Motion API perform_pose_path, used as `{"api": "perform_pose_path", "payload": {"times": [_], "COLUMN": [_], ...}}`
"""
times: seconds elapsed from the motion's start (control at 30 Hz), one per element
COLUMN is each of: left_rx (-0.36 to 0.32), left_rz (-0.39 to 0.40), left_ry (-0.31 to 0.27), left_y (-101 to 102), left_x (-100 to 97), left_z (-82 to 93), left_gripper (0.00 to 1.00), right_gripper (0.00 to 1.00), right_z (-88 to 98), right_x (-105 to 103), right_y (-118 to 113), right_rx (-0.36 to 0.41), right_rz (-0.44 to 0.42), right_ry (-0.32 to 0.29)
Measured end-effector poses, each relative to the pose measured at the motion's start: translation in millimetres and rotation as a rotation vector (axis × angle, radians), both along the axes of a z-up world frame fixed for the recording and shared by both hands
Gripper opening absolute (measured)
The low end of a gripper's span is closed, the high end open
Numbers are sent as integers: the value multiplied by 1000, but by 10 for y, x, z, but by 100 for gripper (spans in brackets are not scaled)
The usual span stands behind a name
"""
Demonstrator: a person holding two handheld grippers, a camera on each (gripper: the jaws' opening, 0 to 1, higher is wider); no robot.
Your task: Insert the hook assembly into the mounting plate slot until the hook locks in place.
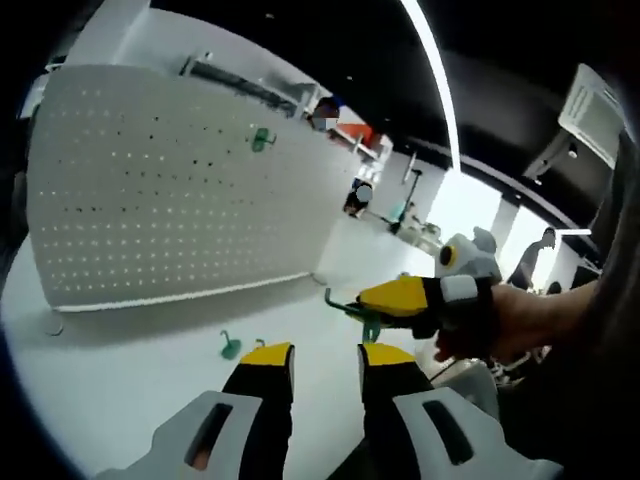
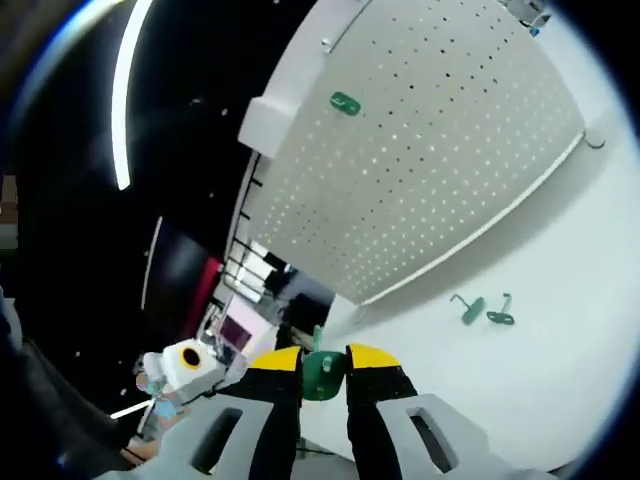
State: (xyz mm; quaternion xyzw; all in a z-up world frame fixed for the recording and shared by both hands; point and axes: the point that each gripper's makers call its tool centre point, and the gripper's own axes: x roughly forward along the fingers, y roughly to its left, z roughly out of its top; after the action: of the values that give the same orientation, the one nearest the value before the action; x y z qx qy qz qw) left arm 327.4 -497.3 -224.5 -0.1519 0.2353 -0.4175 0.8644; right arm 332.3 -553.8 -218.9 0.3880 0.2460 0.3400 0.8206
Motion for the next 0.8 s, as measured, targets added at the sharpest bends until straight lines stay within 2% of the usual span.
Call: {"api": "perform_pose_path", "payload": {"times": [0.13,0.27,0.33,0.43,0.57,0.63,0.73,0.8], "left_rx": [-101,-115,-134,-264,-380,-435,-446,-473], "left_rz": [-12,-36,-51,-68,-65,-78,-93,-128], "left_ry": [60,86,105,188,215,233,247,253], "left_y": [12,-13,-53,-137,-152,-164,-173,-198], "left_x": [34,32,-2,-81,-99,-120,-138,-181], "left_z": [76,56,41,83,169,219,221,272], "left_gripper": [29,32,33,33,27,23,21,16], "right_gripper": [14,14,15,15,15,15,15,15], "right_z": [22,32,38,72,109,168,179,181], "right_x": [-37,-78,-126,-155,-194,-250,-272,-277], "right_y": [38,85,139,177,211,256,268,270], "right_rx": [19,25,6,23,55,95,92,103], "right_rz": [26,59,102,121,146,182,192,200], "right_ry": [-5,-18,-38,-46,-52,-58,-74,-73]}}
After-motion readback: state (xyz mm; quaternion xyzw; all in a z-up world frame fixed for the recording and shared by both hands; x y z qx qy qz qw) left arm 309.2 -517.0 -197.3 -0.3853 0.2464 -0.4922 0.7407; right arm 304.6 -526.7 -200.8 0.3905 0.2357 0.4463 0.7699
